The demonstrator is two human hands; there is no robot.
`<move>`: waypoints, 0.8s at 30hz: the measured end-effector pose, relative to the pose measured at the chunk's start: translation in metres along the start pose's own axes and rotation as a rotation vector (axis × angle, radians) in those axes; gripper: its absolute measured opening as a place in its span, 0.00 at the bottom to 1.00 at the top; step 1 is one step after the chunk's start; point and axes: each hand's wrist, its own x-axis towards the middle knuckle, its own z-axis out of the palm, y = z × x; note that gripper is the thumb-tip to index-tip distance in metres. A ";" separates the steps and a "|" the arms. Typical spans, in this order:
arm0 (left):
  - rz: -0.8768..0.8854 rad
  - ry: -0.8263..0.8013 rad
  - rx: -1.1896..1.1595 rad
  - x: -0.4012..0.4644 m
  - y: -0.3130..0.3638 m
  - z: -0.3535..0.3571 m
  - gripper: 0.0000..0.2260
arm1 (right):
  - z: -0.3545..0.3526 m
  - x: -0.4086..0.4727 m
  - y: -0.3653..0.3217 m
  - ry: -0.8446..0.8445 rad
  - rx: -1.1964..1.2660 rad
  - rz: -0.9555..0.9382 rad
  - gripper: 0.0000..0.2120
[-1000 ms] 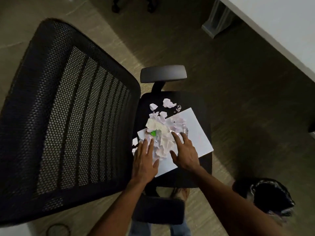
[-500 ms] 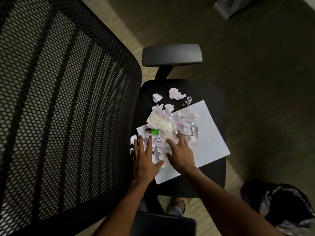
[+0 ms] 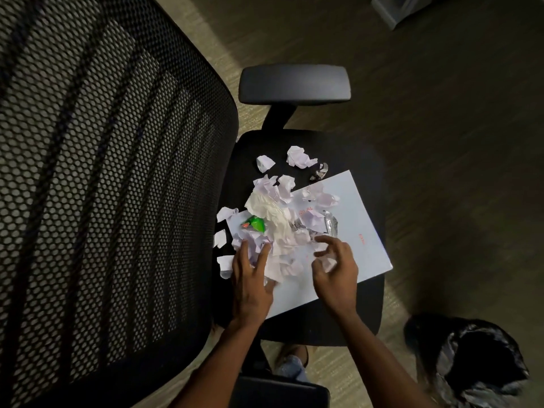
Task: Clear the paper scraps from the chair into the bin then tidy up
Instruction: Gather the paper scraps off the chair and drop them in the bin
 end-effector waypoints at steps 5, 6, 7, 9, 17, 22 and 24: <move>0.032 0.050 0.014 0.000 -0.003 0.003 0.29 | -0.015 0.019 0.015 0.072 -0.232 0.211 0.23; 0.040 0.057 -0.001 0.001 -0.003 0.003 0.26 | -0.014 0.023 0.018 0.040 -0.287 0.231 0.27; 0.050 0.064 -0.024 0.002 -0.004 0.003 0.24 | -0.012 0.027 0.020 0.002 -0.336 0.226 0.31; 0.063 0.081 -0.078 0.003 -0.003 0.002 0.18 | -0.007 0.032 0.024 -0.079 -0.413 0.179 0.35; -0.042 0.171 -0.248 0.002 0.005 -0.009 0.07 | 0.010 0.036 0.047 -0.247 -0.527 0.080 0.22; -0.068 0.309 -0.391 -0.006 0.015 -0.026 0.09 | 0.010 0.026 0.053 -0.142 -0.379 0.078 0.13; -0.109 0.345 -0.452 -0.011 0.017 -0.030 0.11 | 0.008 0.019 0.053 -0.096 -0.311 0.079 0.13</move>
